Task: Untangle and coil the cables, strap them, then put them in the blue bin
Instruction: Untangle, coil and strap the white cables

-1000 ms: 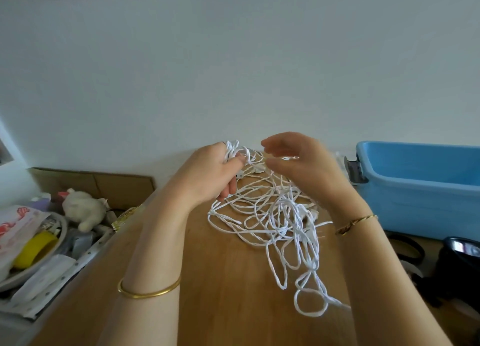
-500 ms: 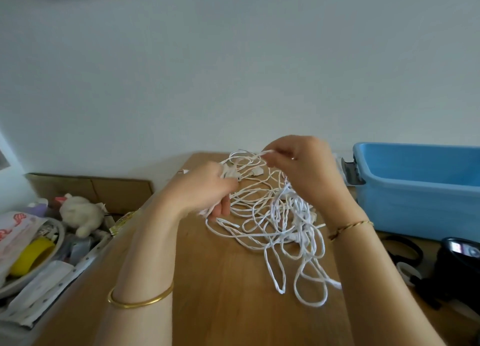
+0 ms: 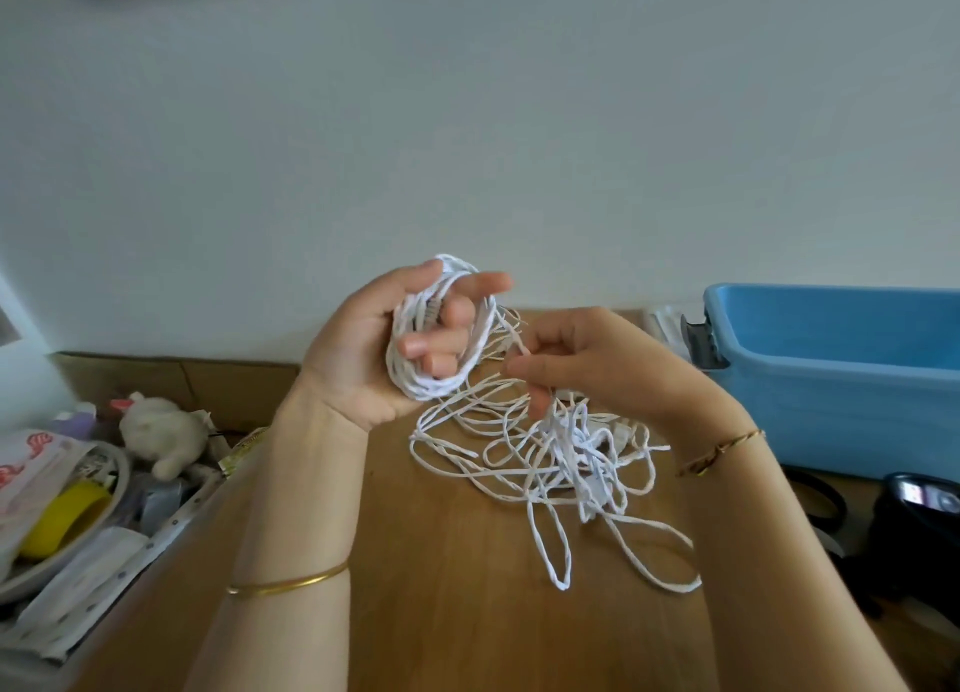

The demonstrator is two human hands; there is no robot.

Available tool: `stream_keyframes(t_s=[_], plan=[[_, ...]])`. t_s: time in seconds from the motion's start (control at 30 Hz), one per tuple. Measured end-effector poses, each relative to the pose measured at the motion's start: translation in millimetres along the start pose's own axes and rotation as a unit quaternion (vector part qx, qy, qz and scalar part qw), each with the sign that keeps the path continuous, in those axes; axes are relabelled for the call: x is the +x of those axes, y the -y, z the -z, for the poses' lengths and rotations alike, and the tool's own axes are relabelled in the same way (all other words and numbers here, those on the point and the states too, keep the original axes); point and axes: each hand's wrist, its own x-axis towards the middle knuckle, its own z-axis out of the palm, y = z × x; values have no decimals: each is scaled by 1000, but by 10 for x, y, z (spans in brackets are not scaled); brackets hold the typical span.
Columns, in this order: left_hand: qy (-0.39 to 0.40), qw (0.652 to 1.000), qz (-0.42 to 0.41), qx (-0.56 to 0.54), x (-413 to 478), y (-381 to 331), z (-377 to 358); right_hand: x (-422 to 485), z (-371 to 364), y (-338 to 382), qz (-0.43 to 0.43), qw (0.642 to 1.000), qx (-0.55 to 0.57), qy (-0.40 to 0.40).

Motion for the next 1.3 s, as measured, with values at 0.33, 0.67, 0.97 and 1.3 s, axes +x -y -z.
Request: stream_keyframes(t_s=[0.33, 0.67, 0.97, 1.3], plan=[[-246, 917, -314, 9, 265, 139, -219, 13, -46, 36, -39, 997, -53, 46], [-384, 808, -334, 297, 370, 319, -134, 10, -120, 49, -89, 975, -194, 67], [-375, 598, -111, 700, 268, 331, -83, 13, -16, 20, -94, 984, -129, -75], [-340, 437, -36, 832, 333, 394, -214, -24, 46, 73, -43, 976, 30, -209]])
